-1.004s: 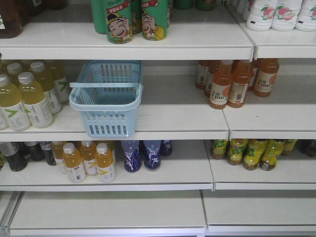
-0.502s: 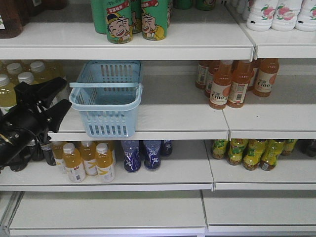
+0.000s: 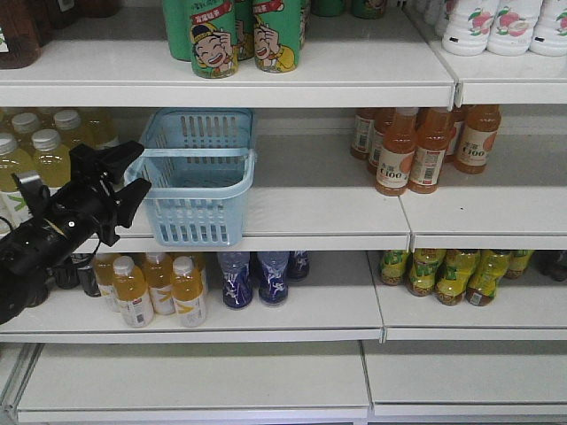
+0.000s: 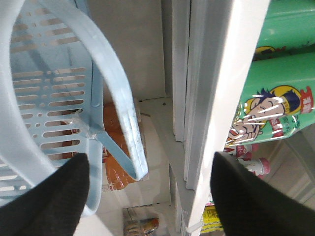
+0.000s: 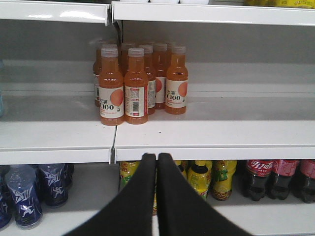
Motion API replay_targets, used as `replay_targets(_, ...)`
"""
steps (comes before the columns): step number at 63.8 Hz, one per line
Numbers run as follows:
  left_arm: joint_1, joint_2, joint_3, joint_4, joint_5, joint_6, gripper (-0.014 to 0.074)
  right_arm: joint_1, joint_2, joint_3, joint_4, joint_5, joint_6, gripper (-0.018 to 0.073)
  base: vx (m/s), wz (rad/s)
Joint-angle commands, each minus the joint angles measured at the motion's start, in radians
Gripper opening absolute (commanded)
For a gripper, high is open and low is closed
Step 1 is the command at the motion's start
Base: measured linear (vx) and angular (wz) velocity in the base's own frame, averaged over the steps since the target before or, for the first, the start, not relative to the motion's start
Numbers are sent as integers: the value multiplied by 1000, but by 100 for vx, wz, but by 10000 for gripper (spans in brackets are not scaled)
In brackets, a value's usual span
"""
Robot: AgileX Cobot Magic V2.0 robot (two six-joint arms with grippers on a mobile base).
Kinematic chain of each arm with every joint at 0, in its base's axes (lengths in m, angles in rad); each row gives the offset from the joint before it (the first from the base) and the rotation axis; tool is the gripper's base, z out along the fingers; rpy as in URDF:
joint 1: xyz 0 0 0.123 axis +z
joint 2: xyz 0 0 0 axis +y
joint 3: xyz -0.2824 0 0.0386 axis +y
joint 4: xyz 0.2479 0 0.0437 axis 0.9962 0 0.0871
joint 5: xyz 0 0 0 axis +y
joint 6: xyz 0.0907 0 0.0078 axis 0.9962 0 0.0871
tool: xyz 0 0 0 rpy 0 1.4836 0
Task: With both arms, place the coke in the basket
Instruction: 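Reach the left gripper to the basket handle and grasp it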
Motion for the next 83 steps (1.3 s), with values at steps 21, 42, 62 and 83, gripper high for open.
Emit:
replay_targets(21, -5, -1, -134, -28, -5, -16, 504, -4, -17, 8, -13, -72, -9, -5, 0, 0)
replay_targets(42, -24, 58, -251, -29, 70, -92, 504, -4, -17, 8, -13, -71, -9, -5, 0, 0)
replay_targets(62, -26, 96, -329, -31, 83, -119, 490, -4, -17, 8, -13, -71, -9, -5, 0, 0)
replay_targets(83, -25, 96, -329, -27, 116, -118, 258, -4, -17, 8, -13, -71, -9, -5, 0, 0)
